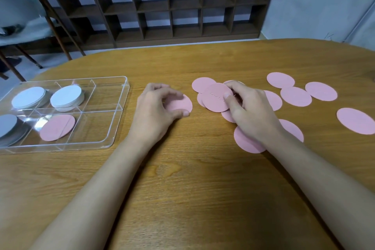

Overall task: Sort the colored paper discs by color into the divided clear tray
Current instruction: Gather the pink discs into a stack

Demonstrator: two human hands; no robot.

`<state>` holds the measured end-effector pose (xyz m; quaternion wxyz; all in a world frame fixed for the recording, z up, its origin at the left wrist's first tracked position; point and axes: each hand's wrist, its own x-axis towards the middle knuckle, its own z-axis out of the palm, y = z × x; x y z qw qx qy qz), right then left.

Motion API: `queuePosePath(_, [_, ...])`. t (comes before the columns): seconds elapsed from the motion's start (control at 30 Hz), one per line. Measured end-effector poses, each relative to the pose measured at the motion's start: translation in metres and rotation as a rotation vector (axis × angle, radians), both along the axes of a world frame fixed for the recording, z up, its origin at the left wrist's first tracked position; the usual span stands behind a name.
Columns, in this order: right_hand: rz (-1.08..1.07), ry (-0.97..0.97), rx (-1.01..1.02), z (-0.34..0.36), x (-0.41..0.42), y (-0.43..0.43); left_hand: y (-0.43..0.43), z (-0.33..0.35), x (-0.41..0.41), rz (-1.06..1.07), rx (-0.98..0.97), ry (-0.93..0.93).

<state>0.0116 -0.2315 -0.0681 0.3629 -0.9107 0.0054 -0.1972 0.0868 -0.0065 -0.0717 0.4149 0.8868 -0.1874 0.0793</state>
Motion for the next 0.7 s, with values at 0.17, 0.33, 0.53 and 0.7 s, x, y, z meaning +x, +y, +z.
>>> queuePosePath(0.17, [-0.003,-0.012,0.044,-0.001,0.000,0.001,-0.001,0.004,-0.003,0.013,-0.140,-0.014])
queuePosePath(0.33, [-0.057,-0.073,0.049,0.001,-0.001,0.003,-0.001,0.005,-0.001,0.022,-0.345,0.021])
queuePosePath(0.53, [0.039,0.003,0.285,-0.001,-0.001,0.007,-0.006,0.007,-0.001,-0.173,-0.495,0.228])
queuePosePath(0.7, [0.125,0.058,0.361,-0.004,0.001,0.011,-0.015,-0.003,-0.008,-0.145,-0.347,0.147])
